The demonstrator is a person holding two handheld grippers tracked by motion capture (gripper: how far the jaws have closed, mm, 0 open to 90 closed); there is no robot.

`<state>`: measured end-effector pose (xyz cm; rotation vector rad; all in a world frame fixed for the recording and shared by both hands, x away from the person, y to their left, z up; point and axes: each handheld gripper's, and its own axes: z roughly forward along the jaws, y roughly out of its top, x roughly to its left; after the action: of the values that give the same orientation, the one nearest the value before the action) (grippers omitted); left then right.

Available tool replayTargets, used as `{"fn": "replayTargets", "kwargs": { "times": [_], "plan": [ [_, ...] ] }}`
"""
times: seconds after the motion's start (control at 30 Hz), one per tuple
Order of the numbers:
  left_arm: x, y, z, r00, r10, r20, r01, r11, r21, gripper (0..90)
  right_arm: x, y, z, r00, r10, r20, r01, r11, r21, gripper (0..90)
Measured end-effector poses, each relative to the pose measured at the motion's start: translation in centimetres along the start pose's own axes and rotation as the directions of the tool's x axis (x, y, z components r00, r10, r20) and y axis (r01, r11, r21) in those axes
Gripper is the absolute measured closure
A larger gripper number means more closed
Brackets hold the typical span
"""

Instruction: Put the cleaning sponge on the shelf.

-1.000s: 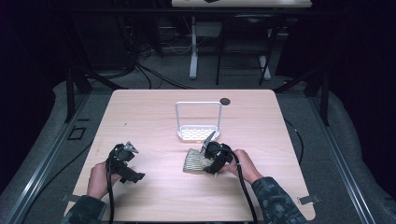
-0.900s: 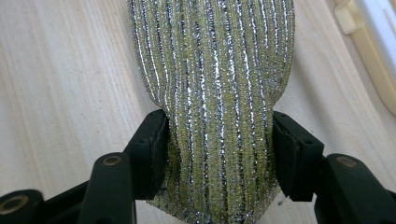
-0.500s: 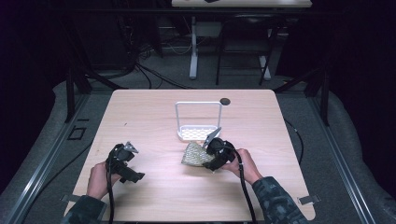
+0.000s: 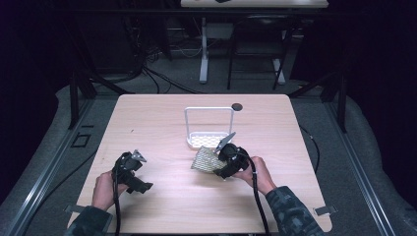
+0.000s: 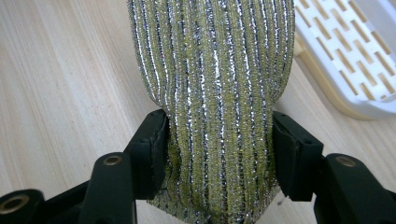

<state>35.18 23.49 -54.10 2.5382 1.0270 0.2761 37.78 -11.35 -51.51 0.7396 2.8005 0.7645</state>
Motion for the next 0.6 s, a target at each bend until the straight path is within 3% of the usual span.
{"fn": "replayTargets", "kwargs": {
  "times": [0.6],
  "plan": [
    [-0.02, -0.03, -0.12, 1.0000, 0.007, -0.006, -0.007, 1.0000, 0.002, 1.8, 0.04, 0.50, -1.08, 0.9968, 0.061, 0.051, -0.058, 0.9965, -0.061, 48.9]
  ]
}}
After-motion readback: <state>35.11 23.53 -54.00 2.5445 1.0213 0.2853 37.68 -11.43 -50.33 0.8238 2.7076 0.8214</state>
